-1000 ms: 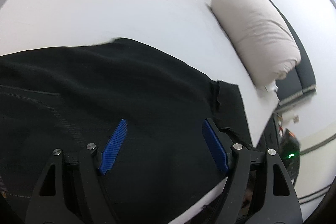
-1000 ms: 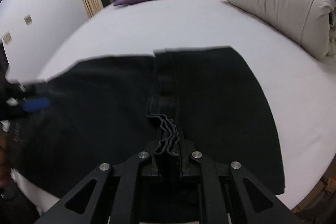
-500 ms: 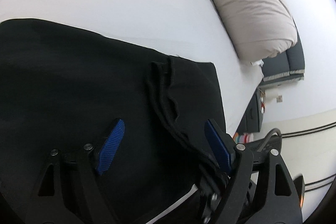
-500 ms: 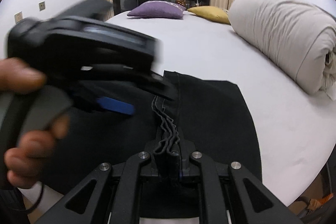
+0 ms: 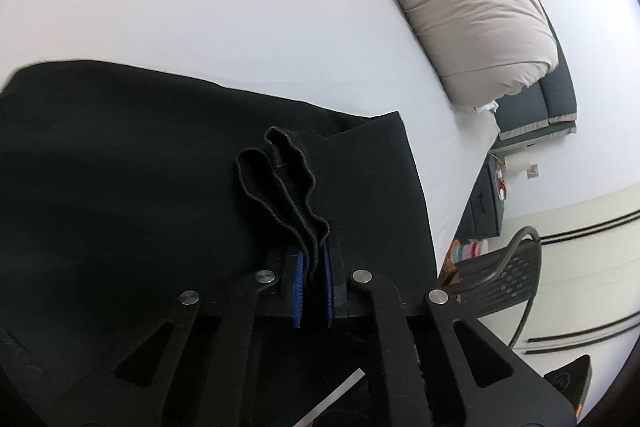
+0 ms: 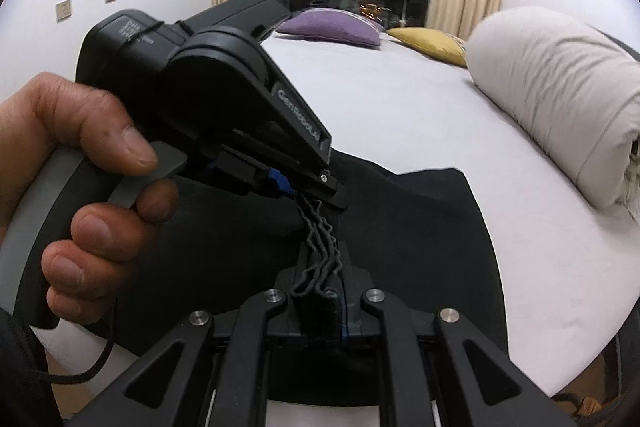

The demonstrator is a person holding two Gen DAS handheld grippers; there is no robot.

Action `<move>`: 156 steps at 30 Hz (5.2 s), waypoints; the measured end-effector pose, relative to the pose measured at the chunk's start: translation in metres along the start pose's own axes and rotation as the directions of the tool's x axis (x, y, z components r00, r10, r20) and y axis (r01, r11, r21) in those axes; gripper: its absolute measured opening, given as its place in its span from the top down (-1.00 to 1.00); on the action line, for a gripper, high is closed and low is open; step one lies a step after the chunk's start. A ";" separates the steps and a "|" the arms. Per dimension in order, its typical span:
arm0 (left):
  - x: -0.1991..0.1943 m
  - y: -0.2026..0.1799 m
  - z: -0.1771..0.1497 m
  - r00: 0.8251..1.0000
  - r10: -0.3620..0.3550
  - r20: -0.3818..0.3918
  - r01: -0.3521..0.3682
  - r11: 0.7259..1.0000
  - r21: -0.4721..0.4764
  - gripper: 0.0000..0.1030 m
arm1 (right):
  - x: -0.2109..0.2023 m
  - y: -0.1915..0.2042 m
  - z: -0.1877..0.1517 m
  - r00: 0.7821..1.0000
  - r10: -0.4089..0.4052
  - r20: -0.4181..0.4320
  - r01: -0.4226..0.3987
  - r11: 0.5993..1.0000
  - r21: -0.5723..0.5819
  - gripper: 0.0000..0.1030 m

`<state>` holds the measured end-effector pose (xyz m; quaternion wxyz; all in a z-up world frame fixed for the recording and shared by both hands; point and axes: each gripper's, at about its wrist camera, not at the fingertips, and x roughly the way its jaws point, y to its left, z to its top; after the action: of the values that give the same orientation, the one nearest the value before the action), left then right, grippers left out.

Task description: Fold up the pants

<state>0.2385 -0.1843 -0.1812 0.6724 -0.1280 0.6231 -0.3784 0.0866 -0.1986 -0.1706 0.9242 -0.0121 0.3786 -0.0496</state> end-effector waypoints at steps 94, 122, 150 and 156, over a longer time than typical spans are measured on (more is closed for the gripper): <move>-0.019 0.009 -0.096 0.790 0.578 0.206 -0.610 0.776 0.162 0.77 | 0.054 -0.214 -0.038 0.693 0.718 -0.067 -0.523 0.564 0.639 0.65; -0.147 0.086 -0.183 0.668 0.712 0.218 -0.699 0.700 -0.146 0.77 | 0.087 -0.097 0.016 0.590 0.804 -0.072 -0.628 0.514 0.584 0.28; -0.205 0.205 -0.300 0.809 0.245 0.535 0.213 0.724 -0.655 -0.73 | 0.113 -0.087 0.018 0.530 0.848 -0.028 -0.677 0.442 0.589 -0.04; -0.201 0.228 -0.294 0.766 0.210 0.608 0.344 0.666 -0.662 -0.64 | 0.123 -0.089 0.025 0.529 0.847 -0.053 -0.662 0.451 0.599 -0.03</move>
<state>0.0559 0.1933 -0.2354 0.7143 -0.5353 0.4481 -0.0500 0.1844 -0.2998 -0.2335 0.7294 0.4142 0.4700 0.2747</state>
